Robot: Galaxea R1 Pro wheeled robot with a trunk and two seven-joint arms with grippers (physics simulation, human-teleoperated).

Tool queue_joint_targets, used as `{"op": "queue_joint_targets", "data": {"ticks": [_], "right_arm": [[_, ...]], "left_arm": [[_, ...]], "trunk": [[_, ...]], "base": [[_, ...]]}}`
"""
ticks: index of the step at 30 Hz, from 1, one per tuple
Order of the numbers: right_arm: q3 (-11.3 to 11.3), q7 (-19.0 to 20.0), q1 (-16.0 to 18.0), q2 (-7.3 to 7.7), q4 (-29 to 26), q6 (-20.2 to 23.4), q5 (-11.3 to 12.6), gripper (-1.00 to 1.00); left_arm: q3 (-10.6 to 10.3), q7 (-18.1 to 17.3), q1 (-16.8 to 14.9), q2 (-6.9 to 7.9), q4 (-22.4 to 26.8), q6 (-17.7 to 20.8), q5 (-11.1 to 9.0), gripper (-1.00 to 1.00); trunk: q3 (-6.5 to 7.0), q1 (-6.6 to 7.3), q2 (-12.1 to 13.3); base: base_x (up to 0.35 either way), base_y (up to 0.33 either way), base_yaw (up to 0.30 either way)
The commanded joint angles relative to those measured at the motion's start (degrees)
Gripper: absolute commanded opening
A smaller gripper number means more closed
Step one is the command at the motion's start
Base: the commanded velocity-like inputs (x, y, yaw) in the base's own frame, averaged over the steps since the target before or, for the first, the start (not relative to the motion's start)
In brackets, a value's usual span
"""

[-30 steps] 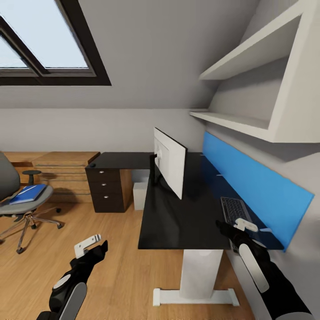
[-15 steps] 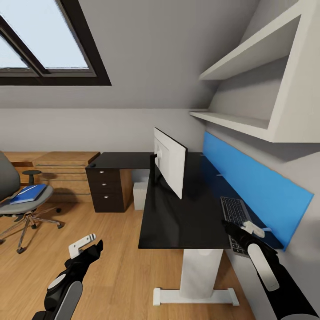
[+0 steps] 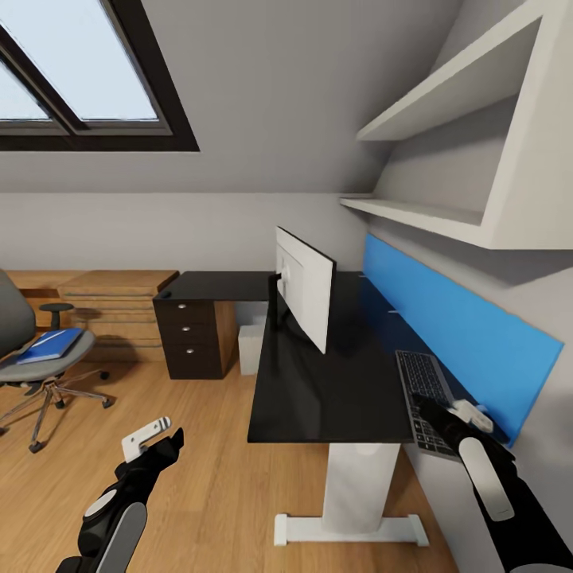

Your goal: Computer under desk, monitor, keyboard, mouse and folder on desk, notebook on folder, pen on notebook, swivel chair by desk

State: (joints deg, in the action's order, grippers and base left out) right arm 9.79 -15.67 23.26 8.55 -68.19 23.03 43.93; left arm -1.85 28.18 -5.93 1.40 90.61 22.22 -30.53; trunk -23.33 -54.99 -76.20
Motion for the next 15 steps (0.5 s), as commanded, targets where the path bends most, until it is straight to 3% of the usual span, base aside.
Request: {"op": "queue_joint_targets", "data": {"ticks": [1, 9, 15], "right_arm": [[0.4, -0.4, 0.0, 0.00, -0.1, 0.2, 0.6, 1.00], [2.5, -0.4, 0.0, -0.09, 0.1, 0.5, 0.9, 1.00], [3.0, -0.5, 0.0, -0.01, 0.3, 0.5, 3.6, 1.00]], "left_arm": [[-0.1, 0.6, 0.0, 0.07, 0.1, 0.1, -0.5, 1.00], [1.0, 0.6, 0.0, 0.00, 0.0, 0.2, -0.6, 1.00], [1.5, 0.6, 0.0, -0.07, 0.0, 0.2, -0.6, 1.00]], "trunk": [[-0.25, -0.23, -0.5], [-1.69, -1.99, -3.7], [-2.77, -3.30, -6.1]], "base": [[0.000, 0.000, 0.000], [0.000, 0.000, 0.000], [0.000, 0.000, 0.000]]}}
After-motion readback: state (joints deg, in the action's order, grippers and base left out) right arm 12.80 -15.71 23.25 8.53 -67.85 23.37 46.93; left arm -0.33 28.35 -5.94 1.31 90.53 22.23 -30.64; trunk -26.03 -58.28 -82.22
